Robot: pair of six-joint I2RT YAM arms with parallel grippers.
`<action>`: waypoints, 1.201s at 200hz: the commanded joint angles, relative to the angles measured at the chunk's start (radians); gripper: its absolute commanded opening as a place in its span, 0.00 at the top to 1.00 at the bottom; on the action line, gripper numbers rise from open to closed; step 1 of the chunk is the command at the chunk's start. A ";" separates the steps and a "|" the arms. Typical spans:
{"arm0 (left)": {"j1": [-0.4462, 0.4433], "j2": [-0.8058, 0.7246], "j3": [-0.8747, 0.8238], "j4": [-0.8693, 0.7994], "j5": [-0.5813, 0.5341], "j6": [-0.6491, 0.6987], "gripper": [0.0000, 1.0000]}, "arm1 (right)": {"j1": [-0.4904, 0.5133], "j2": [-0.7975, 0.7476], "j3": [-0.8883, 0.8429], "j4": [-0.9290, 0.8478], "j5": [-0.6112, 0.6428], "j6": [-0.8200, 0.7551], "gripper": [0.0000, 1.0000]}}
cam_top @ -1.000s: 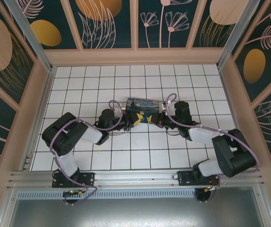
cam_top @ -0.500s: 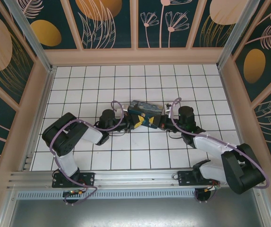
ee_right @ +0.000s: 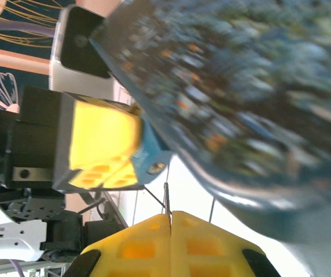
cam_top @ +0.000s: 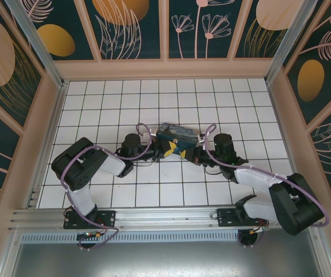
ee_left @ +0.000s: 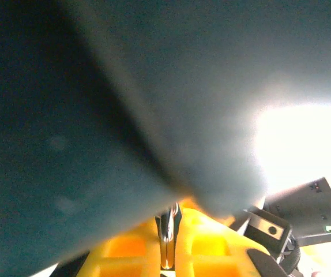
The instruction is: Unlock the padlock with the key
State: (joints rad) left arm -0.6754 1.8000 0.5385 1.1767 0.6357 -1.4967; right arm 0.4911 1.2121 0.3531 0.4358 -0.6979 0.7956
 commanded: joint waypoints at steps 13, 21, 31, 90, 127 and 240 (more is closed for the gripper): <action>0.001 0.013 0.003 0.078 0.027 0.012 1.00 | 0.007 -0.035 -0.017 -0.040 0.015 -0.032 1.00; 0.002 0.015 0.003 0.078 0.029 0.012 1.00 | 0.006 -0.031 -0.014 -0.039 0.015 -0.031 1.00; 0.002 0.015 0.004 0.081 0.028 0.011 1.00 | 0.007 -0.023 -0.011 -0.032 0.013 -0.029 1.00; 0.001 0.019 -0.002 0.084 0.029 0.010 1.00 | 0.007 0.003 0.016 -0.017 0.009 -0.028 1.00; 0.001 0.025 -0.003 0.090 0.029 0.010 1.00 | 0.007 0.009 0.040 -0.020 0.009 -0.028 1.00; 0.001 0.034 -0.003 0.109 0.029 -0.001 1.00 | 0.010 0.033 0.072 -0.014 0.010 -0.025 1.00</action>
State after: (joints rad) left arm -0.6754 1.8236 0.5381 1.2026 0.6464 -1.4971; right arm 0.4931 1.2354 0.3874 0.4072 -0.6964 0.7864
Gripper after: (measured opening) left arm 0.100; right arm 0.049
